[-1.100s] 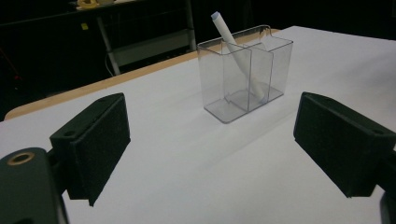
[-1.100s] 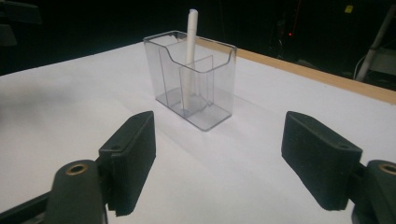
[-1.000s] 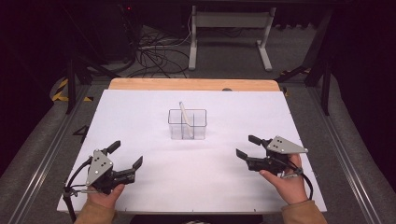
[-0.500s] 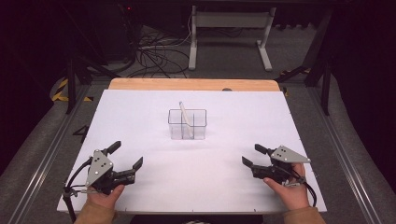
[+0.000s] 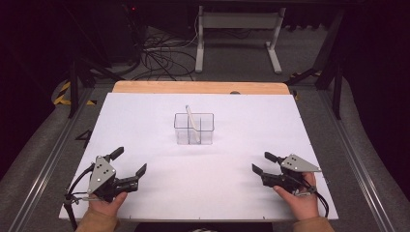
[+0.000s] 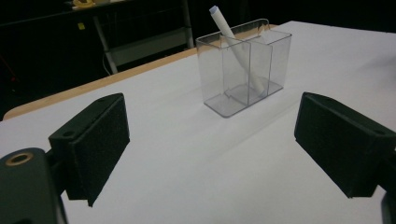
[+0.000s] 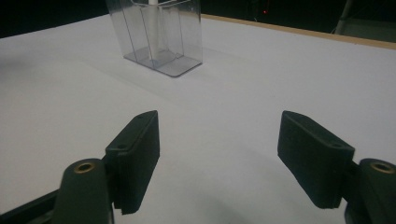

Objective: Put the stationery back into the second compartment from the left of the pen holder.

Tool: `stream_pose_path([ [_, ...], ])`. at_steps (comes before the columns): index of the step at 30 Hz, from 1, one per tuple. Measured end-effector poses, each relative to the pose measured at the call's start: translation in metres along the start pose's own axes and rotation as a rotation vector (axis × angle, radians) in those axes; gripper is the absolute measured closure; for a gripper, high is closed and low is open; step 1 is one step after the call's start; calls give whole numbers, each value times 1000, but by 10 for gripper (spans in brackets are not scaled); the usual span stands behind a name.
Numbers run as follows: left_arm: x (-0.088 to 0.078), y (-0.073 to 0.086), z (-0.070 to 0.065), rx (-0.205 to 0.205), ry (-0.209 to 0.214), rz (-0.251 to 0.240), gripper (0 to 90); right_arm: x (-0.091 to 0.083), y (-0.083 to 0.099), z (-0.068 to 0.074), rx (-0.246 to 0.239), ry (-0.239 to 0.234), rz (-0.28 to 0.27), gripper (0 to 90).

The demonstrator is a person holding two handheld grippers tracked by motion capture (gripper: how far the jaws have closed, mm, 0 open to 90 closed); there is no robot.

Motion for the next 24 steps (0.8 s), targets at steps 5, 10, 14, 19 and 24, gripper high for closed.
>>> stream_pose_path([
  [5,-1,0,0,-8,-2,-5,111,-1,-2,-2,5,3,-14,299],
  [10,-2,0,1,-10,-6,-8,111,-1,-2,-2,4,6,-15,290],
  [14,-1,0,1,-7,-6,-3,111,-1,-3,-2,2,8,-14,286],
  [19,-1,0,1,-13,-6,-5,111,-2,-3,-4,1,15,-19,282],
  [24,-1,1,2,-14,-6,-4,111,-2,-3,-5,0,17,-19,282],
])
Point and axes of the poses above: each handheld gripper's, and its own axes: x roughly forward along the jaws, y roughly out of its underside, z roughly to its left, the point moved 7 cm from there along x, roughly forward along the jaws, and after that the axes turned 15 degrees about -x, right-handed, at the moved point
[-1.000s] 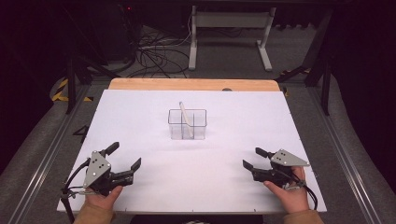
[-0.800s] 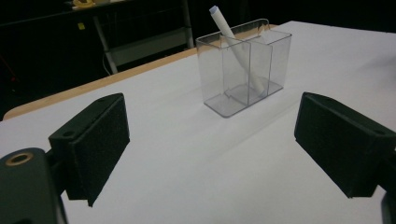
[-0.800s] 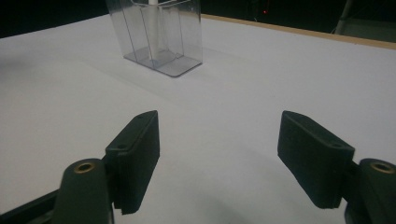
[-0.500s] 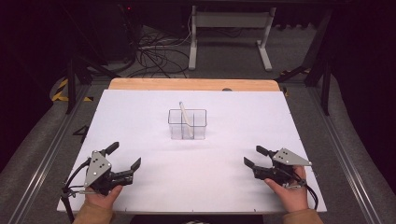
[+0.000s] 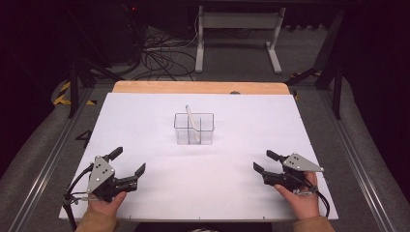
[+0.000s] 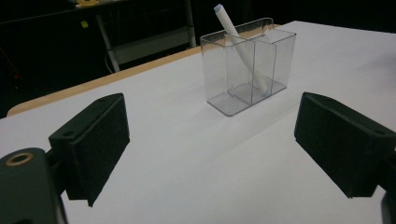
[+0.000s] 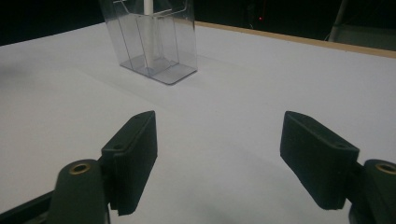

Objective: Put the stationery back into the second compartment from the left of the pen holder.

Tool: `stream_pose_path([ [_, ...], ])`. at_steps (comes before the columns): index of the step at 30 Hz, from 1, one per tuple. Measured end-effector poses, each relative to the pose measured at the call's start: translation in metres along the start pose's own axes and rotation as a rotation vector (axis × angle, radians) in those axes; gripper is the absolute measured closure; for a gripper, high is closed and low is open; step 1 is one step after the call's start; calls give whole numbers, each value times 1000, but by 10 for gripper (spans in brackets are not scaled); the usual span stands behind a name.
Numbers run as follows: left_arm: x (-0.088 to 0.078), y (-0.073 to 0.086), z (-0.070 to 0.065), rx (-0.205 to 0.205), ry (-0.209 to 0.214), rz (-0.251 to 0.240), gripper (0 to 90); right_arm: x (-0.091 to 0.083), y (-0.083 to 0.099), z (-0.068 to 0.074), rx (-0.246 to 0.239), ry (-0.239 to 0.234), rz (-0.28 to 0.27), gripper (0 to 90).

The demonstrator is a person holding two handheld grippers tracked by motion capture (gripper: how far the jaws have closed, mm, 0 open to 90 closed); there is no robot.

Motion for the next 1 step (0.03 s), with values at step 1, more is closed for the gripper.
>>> stream_pose_path([
  [1,0,1,0,-2,-2,3,111,0,0,0,0,2,-1,282],
])
Point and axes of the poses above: each handheld gripper's, and its own axes: x roughly forward along the jaws, y roughly out of its underside, z roughly to its left, the point moved 7 cm from there along x, roughly forward along the jaws, and after that the axes turned 15 degrees about -x, right-handed, at the moved point
